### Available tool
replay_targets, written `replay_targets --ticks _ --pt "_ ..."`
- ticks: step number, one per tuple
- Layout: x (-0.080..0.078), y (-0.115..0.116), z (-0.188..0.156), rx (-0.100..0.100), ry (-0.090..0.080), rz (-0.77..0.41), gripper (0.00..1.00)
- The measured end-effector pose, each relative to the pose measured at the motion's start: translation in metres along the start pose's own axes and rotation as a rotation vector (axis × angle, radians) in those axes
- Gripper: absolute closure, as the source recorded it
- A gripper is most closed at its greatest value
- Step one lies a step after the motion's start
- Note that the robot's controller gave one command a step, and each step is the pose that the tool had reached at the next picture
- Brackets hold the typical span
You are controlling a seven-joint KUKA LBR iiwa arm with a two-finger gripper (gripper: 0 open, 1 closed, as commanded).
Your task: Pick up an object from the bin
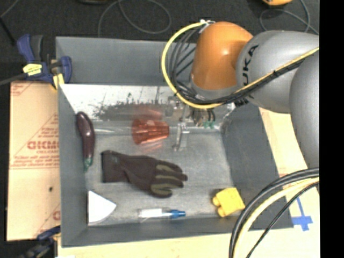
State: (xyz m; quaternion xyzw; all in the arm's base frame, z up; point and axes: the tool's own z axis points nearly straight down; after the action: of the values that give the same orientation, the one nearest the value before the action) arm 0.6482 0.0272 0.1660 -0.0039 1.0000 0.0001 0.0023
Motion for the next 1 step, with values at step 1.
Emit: replay_targets --ticks 1 --pt "0.0515 0.0400 0.0657 0.002 0.000 -0.075 0.00"
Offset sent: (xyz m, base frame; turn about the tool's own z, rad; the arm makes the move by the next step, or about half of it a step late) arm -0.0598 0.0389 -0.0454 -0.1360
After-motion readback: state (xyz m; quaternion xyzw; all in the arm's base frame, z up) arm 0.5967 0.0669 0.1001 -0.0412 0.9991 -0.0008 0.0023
